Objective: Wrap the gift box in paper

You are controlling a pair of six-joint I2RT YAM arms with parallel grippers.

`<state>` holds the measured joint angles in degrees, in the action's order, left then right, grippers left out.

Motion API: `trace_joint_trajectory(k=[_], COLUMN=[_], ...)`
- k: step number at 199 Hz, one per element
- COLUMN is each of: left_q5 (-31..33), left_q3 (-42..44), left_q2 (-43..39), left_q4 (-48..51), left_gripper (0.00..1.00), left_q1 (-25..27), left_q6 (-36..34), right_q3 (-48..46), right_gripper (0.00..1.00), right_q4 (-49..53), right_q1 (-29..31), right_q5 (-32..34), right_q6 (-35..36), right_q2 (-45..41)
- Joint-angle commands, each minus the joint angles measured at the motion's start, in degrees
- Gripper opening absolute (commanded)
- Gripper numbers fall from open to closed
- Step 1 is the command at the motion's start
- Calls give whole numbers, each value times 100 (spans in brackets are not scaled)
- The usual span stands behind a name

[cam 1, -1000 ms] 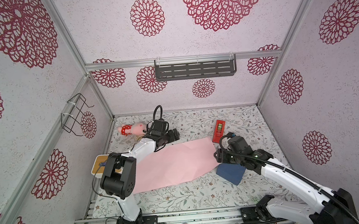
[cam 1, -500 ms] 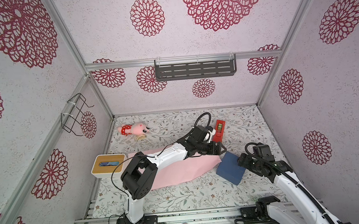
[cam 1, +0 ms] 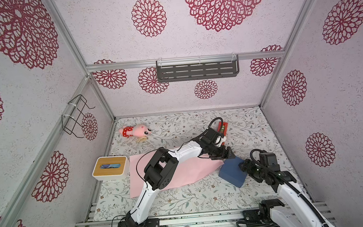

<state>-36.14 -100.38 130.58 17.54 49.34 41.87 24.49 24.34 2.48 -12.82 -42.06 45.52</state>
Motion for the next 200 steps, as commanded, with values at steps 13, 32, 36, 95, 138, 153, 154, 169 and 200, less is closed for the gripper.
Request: trace_joint_trajectory(k=[13, 32, 36, 95, 138, 153, 154, 169, 200], left_q5=[-366, -385, -389, -218, 744, 888, 893, 982, 741], left_q3=[-386, -524, -547, -1496, -496, -191, -170, 46, 413], left_q2=[257, 368, 402, 881, 248, 140, 137, 52, -57], left_q4=[-161, -209, -229, -271, -354, -520, -531, -655, -1321], left_gripper=[85, 86, 86, 86, 90, 92, 92, 93, 90], left_q1=[40, 37, 29, -46, -53, -38, -34, 37, 160], left_q6=[223, 288, 330, 704, 773, 996, 1006, 1174, 1658], right_q3=[49, 309, 376, 1647, 1379, 1200, 1186, 1054, 742], right_gripper=[64, 60, 60, 64, 82, 85, 85, 86, 84], right_q4=[-1283, -1654, -1714, -1720, -1064, -1019, -1019, -1043, -1199], right_q1=[-569, -754, -793, -1344, -1408, -1409, -1409, -1413, -1404], right_q5=[-890, -1056, -1049, -747, -166, -41, -34, -128, -1012], right_q6=[-40, 55, 85, 799, 1421, 1522, 1528, 1571, 1526], right_q2=[654, 1138, 1239, 2648, 2275, 2169, 2170, 2174, 2141])
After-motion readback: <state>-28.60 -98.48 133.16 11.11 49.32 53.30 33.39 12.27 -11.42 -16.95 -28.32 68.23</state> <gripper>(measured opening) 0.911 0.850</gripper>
